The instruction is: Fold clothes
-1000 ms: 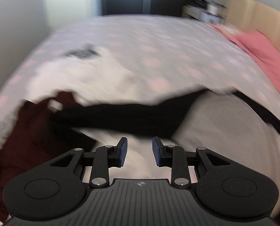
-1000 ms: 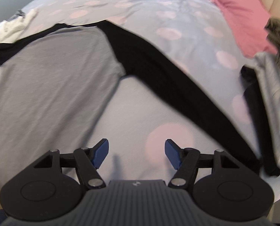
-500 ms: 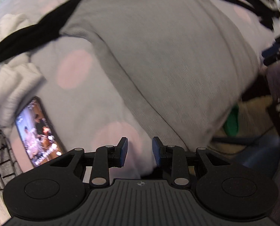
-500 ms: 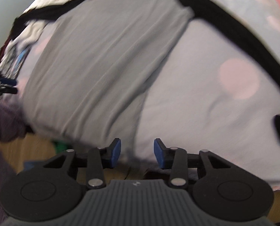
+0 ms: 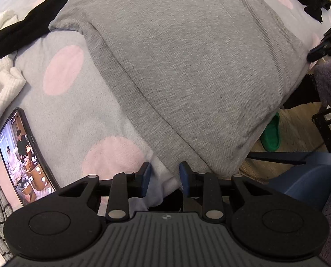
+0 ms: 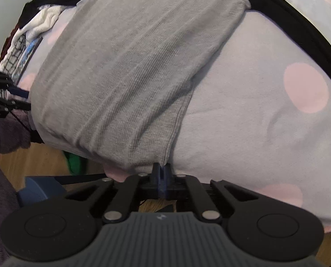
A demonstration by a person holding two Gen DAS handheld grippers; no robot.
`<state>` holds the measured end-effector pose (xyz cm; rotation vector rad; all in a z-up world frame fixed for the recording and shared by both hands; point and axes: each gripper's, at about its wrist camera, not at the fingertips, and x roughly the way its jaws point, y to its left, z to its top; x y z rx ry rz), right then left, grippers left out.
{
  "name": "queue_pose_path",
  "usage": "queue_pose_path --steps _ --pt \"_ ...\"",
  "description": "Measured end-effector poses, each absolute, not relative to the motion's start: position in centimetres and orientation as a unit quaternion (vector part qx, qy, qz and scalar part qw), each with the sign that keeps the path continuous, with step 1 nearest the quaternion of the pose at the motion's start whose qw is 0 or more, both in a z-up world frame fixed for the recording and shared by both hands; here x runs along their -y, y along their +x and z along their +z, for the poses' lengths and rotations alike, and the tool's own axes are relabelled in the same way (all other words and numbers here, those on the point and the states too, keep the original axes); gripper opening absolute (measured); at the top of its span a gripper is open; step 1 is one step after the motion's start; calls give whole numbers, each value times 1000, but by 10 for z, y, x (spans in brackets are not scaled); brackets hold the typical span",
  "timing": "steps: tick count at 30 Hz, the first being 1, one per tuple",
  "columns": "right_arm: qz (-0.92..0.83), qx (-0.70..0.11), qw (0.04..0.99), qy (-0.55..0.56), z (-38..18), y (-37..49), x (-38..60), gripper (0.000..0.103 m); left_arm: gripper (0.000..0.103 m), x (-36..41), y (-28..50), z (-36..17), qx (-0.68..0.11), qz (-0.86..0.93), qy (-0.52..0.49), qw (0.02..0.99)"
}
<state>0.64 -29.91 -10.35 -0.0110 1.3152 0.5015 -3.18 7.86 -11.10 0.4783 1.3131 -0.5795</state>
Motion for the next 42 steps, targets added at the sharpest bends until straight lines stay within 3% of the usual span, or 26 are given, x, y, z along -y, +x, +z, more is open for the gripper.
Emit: queue_pose_path --steps 2,3,12,20,23,24,26,30,32,36,38,40,41,42 --pt "223 -609 761 18 -93 7 308 3 3 -77 -37 -108 -590 -267 227 727" --pt "219 -611 761 28 -87 6 312 3 0 -77 -39 -104 -590 -269 228 726" --pt "199 -642 740 25 -50 -2 326 2 0 -103 -47 -68 -623 -264 241 696" --pt "155 -693 704 1 -90 -3 336 0 0 -115 -44 -110 -652 -215 273 674" --pt "170 -676 717 12 -88 0 337 10 0 -118 -40 -114 -663 -217 256 669" --pt "173 -667 725 14 -86 1 337 24 0 -120 -40 -114 -668 -218 253 665" --pt "187 -652 735 18 -85 2 334 39 0 -124 -41 -115 -677 -219 248 658" --pt "216 -632 744 11 -92 5 324 38 7 -129 -44 -109 -657 -220 247 677" --pt "223 -628 746 -5 -100 8 316 38 15 -133 -44 -109 -649 -220 246 686" --pt "228 -619 751 -6 -111 10 305 46 17 -136 -45 -115 -636 -223 248 696" --pt "230 -614 755 -3 -114 7 303 45 18 -130 -44 -120 -635 -220 248 698" --pt "223 -612 759 15 -118 5 305 14 17 -129 -44 -122 -635 -216 249 699" --pt "220 -612 759 31 -118 5 306 5 11 -131 -46 -121 -634 -218 250 698" --pt "217 -613 759 40 -117 5 307 4 7 -132 -47 -120 -634 -220 251 698"
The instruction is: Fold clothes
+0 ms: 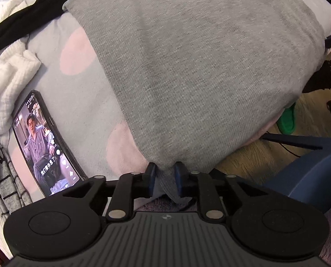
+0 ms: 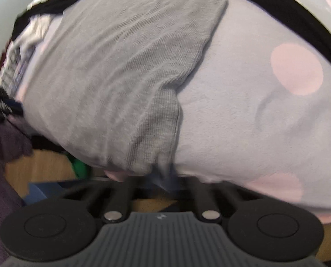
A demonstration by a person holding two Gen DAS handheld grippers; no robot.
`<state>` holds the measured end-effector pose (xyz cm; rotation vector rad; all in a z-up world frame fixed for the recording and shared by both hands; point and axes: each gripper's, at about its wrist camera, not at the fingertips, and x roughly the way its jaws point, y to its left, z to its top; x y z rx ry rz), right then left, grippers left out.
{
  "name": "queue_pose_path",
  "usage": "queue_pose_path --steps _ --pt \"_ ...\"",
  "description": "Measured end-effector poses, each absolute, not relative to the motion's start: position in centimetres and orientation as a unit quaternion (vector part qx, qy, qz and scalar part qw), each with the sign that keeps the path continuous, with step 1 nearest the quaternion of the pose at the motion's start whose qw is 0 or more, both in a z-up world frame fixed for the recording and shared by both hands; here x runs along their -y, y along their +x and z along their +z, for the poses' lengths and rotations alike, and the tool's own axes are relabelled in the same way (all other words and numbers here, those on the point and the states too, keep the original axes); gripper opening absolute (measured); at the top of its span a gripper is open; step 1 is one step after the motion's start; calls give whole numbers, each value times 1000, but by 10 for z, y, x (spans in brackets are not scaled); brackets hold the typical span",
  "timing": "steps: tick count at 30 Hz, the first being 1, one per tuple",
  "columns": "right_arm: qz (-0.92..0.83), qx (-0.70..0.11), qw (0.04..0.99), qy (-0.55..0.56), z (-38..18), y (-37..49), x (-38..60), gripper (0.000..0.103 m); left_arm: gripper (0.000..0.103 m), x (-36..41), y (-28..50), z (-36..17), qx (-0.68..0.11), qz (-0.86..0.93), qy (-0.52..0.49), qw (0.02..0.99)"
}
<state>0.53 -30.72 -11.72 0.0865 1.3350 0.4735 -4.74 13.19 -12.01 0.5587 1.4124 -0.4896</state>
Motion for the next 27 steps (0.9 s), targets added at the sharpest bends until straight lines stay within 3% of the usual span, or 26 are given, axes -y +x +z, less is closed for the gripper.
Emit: queue_pose_path --steps 2,10,15,19,21,22,23,24,27 --pt "212 -618 756 41 -113 4 308 4 3 -137 -49 -114 -636 -222 243 698" --pt "230 -648 726 -6 -59 -9 325 3 2 -155 -61 -98 -646 -240 234 685" --pt "224 -672 705 -18 -87 -7 320 3 2 -158 -64 -120 -660 -232 253 668" --pt "217 -673 707 -23 -105 -2 317 4 3 -174 -55 -117 -670 -225 203 677" --pt "213 -670 711 -21 -102 1 319 12 6 -187 -51 -107 -674 -229 163 683" --pt "208 -668 714 -23 -98 2 321 16 12 -193 -48 -103 -676 -230 143 685" --pt "204 -662 721 -23 -92 3 322 33 19 -199 -46 -98 -677 -232 123 687" --pt "199 -654 730 -21 -86 4 322 42 21 -205 -43 -92 -676 -233 103 691" --pt "190 -629 754 -15 -65 13 327 42 25 -223 -23 -68 -654 -230 48 719"
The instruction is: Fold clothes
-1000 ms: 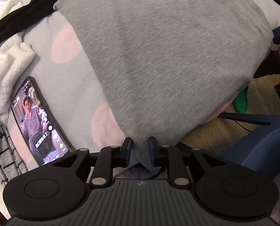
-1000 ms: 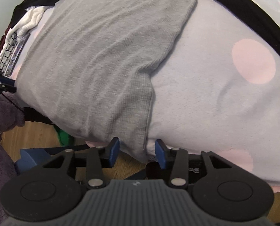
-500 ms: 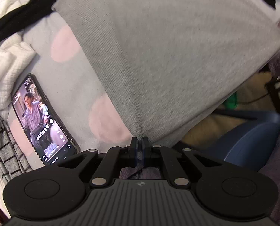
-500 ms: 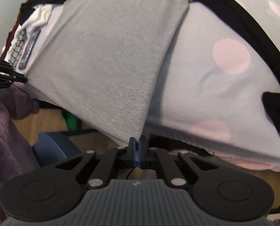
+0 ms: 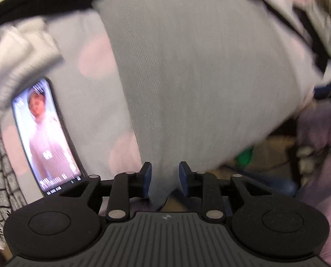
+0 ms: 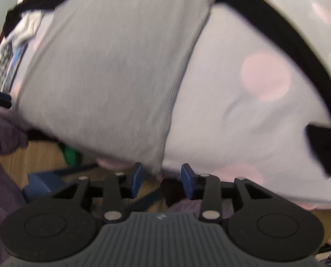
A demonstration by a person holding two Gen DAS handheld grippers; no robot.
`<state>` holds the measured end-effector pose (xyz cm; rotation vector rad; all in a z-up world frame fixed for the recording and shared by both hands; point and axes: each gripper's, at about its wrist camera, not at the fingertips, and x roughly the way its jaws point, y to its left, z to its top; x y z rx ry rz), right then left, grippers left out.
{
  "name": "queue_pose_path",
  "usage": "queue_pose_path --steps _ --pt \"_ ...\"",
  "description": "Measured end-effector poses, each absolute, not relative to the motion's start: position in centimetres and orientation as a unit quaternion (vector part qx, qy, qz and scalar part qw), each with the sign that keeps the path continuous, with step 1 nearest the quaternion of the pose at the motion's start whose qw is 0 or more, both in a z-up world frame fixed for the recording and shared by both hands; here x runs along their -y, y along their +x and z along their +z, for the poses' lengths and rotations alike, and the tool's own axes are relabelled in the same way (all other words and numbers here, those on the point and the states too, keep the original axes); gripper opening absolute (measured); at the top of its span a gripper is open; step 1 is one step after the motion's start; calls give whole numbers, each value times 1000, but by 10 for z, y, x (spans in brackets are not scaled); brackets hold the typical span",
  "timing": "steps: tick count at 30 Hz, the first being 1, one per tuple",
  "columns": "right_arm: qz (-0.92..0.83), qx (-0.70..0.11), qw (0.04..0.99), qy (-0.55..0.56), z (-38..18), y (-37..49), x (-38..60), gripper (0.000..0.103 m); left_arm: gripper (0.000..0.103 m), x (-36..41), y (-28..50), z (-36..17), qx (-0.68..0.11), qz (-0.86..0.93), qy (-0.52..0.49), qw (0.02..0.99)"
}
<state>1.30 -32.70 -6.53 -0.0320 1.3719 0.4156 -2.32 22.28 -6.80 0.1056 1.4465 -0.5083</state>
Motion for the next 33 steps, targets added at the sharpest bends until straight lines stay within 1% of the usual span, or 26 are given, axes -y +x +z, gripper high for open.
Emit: queue_pose_path --steps 2,5,6,9,11,13,16,18,19,20,21,22,24,25,26,28,29,30,33 --pt "186 -612 769 -8 -54 22 327 43 26 -237 -4 -54 -636 -211 27 742" --pt "181 -589 787 -7 -42 37 321 49 27 -269 30 -35 -607 -154 19 780" --pt "180 -583 792 -6 -39 42 318 49 27 -274 40 -29 -596 -135 18 791" --pt "188 -568 801 -7 -33 57 304 51 27 -239 70 -17 -565 -79 23 821" --pt "194 -562 804 -12 -29 66 292 53 27 -221 103 -12 -541 -51 39 838" --pt "200 -555 807 -16 -23 77 285 56 27 -228 113 -12 -521 -27 44 852" --pt "206 -543 814 -17 -14 93 274 60 27 -238 131 -12 -513 -7 21 858" --pt "207 -537 817 -13 -13 105 260 61 27 -248 145 -29 -512 2 12 859" --pt "207 -536 818 -11 -15 112 251 61 30 -251 152 -31 -510 8 14 860" --pt "208 -536 818 -9 -15 116 247 61 38 -251 162 -35 -509 15 16 861" --pt "208 -536 818 -8 -15 121 242 61 42 -249 170 -43 -510 26 18 860" --pt "209 -536 818 -8 -16 125 238 61 44 -246 177 -50 -511 37 21 859" --pt "211 -539 815 -13 -19 133 229 61 43 -247 188 -57 -516 54 18 855" --pt "212 -541 814 -16 -21 137 224 61 41 -249 192 -59 -518 58 12 853" --pt "214 -543 812 -19 -22 141 220 61 30 -251 195 -58 -518 61 3 853" --pt "216 -547 808 -25 -25 147 212 61 20 -257 200 -56 -519 67 -16 852" --pt "219 -548 807 -27 -26 150 208 61 9 -262 199 -52 -517 69 -25 853" --pt "222 -549 805 -31 -26 151 203 61 5 -267 199 -48 -515 71 -34 854" --pt "237 -548 801 -42 -27 153 190 61 0 -283 192 -36 -505 79 -59 858"
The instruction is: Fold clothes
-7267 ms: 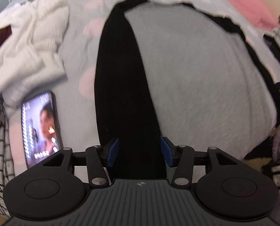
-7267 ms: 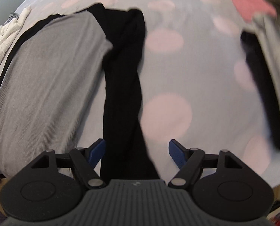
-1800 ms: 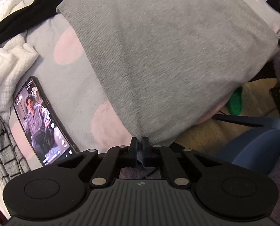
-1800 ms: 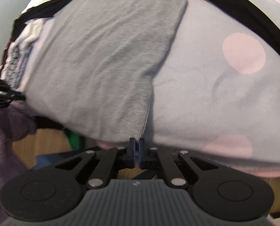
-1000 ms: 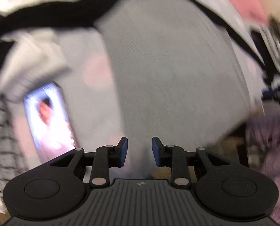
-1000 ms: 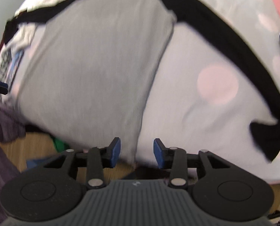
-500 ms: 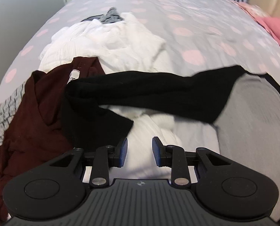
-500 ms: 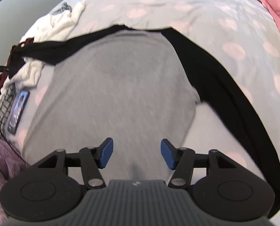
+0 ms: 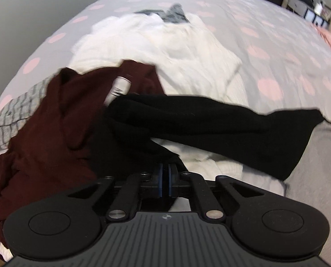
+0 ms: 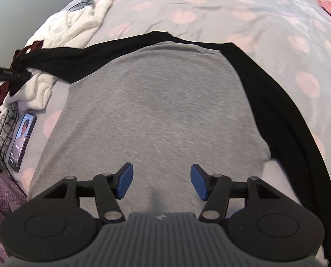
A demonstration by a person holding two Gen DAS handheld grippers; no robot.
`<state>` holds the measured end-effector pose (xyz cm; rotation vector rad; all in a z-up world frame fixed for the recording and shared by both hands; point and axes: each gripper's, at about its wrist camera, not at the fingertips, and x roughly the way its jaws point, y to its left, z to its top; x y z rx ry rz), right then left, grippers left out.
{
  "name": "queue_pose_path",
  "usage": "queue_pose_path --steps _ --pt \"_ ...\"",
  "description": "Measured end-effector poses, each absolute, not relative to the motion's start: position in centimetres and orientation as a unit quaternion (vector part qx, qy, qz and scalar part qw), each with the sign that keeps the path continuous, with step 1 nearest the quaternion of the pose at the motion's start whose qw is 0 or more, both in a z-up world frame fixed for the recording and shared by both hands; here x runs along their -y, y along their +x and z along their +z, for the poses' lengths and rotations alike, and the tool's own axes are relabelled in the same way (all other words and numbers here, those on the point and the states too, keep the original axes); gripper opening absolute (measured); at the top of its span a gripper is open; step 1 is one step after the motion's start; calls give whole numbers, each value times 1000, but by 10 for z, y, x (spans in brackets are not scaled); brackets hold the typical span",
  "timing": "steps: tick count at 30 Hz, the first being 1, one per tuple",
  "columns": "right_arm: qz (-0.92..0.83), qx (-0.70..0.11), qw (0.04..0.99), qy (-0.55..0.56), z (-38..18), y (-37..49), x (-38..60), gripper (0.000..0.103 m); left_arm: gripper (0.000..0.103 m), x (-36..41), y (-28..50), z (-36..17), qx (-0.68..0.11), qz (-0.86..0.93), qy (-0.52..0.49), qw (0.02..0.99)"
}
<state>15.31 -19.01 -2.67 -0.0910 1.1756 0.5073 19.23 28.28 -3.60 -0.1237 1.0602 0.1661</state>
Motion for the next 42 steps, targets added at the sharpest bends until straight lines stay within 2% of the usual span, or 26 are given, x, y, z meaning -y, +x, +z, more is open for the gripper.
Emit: queue_pose_path --steps 7,20,29,32,36,40,42 --pt "267 -548 790 -61 -26 149 167 61 0 -325 164 11 -431 104 -115 889" --pt "274 -531 800 -65 -18 149 145 62 0 -362 116 94 -232 192 -171 938" --pt "273 -526 802 -73 -19 154 131 62 0 -340 118 130 -195 159 -175 952" --pt "279 -514 808 -66 -19 162 125 57 0 -333 120 137 -188 151 -171 955" --pt "300 -494 815 -50 -20 176 105 41 0 -334 121 140 -179 142 -180 957" --pt "334 -474 814 -33 -24 193 71 31 0 -338 124 137 -178 137 -194 955" --pt "353 -464 812 -27 -28 202 50 22 0 -341 126 136 -176 137 -195 955"
